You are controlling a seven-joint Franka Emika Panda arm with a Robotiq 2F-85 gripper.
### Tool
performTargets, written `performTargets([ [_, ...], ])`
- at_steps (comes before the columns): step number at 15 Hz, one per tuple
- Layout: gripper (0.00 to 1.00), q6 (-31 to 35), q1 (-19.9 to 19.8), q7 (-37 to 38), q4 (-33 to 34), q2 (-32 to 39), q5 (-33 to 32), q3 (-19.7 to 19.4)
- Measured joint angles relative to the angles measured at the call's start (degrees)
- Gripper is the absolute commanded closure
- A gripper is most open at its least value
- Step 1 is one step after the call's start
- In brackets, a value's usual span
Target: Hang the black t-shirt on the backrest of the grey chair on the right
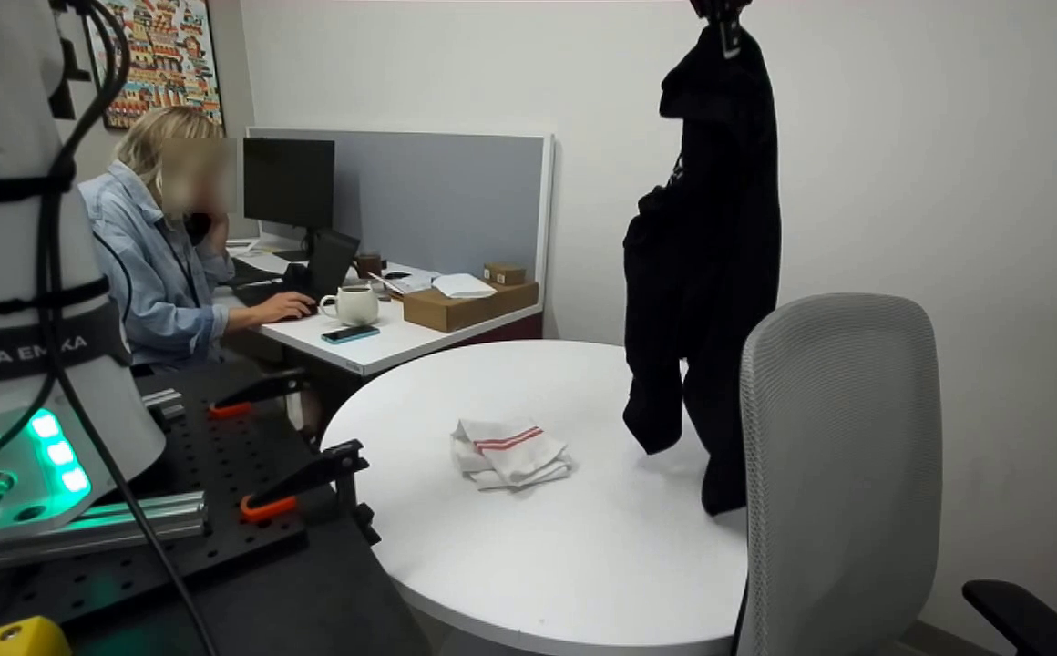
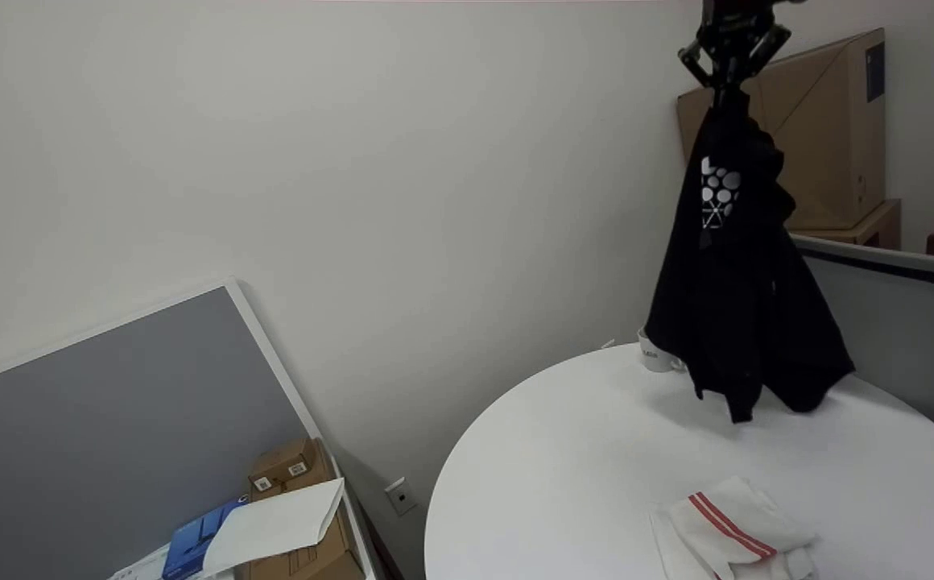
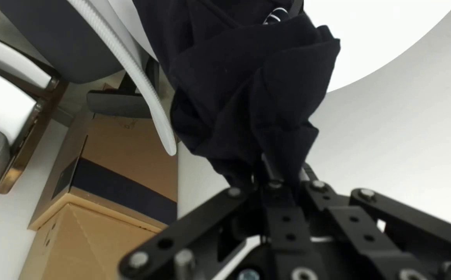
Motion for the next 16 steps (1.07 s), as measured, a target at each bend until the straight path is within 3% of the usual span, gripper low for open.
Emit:
performTargets([
  [7,0.98,-7.52,-2.89,-5.44,8.98,-1.61,-0.50,-0.32],
  [16,0.98,-8.04,-9.55,-14.22,12.73,3.41,0.05,-5.32],
])
